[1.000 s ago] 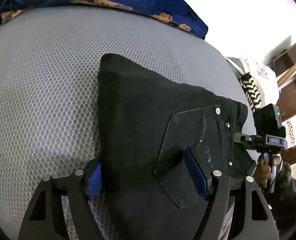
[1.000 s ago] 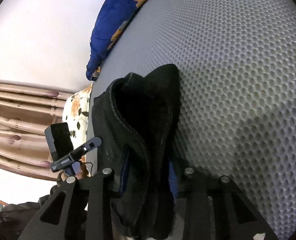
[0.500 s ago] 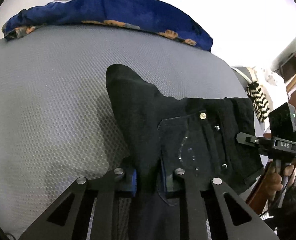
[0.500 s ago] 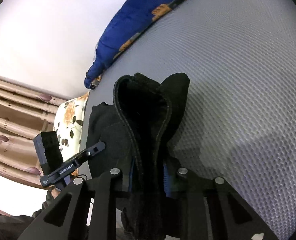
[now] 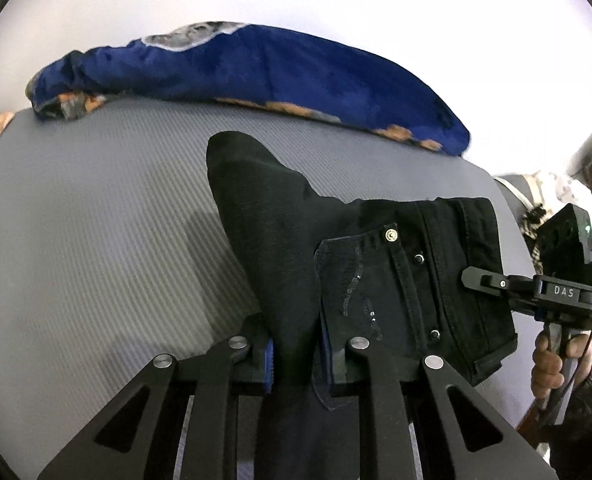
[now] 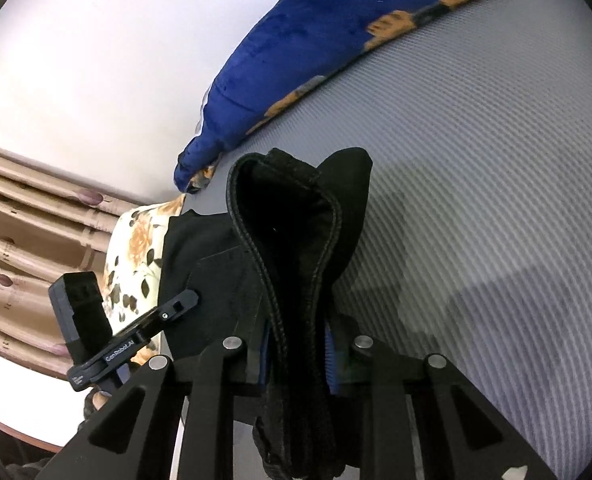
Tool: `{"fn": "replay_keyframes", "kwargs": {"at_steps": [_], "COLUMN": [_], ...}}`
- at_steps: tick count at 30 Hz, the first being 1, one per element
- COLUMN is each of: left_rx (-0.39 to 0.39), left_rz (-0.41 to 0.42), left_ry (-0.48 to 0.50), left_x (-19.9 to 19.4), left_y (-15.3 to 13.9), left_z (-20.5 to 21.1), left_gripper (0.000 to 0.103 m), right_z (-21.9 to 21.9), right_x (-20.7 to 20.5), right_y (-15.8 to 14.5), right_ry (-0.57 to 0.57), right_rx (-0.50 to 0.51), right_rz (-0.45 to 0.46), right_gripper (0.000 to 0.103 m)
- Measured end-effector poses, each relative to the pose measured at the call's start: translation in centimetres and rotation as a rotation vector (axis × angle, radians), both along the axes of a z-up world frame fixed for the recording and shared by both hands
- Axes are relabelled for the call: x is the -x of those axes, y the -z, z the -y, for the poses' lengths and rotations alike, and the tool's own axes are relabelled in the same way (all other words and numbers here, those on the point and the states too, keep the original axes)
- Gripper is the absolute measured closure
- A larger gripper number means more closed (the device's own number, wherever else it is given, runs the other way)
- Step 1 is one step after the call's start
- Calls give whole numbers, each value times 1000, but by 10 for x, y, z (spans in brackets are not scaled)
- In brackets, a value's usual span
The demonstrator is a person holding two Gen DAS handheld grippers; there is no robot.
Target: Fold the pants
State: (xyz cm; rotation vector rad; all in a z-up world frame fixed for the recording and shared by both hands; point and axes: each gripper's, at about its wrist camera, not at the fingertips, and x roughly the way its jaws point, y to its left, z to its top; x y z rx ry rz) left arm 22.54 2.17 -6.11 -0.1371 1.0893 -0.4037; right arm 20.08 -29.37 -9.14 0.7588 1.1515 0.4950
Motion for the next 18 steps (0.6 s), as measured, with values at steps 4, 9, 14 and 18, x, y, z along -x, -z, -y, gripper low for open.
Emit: {"fn": "replay_keyframes", "kwargs": {"at_steps": [4, 9, 14, 18], "left_rx": [-8, -11, -25, -52], "left_rz": [8, 28, -7, -17], "left_ry": [-13, -24, -50, -82], "left_x": [-27, -57, -80, -73], "left_y": [3, 7, 32, 57], "left_z": [-5, -10, -18, -28], "left_gripper": [85, 85, 81, 60], "right_z": [-8, -14, -19, -22], "right_x": [-31, -63, -81, -75], "right_y": [1, 0, 11, 27], "right_ry": [-3, -7, 4, 16], "right_rx": [7, 24, 109, 256], "right_rz": [-1, 12, 21, 9], "right_gripper": [83, 83, 82, 65]}}
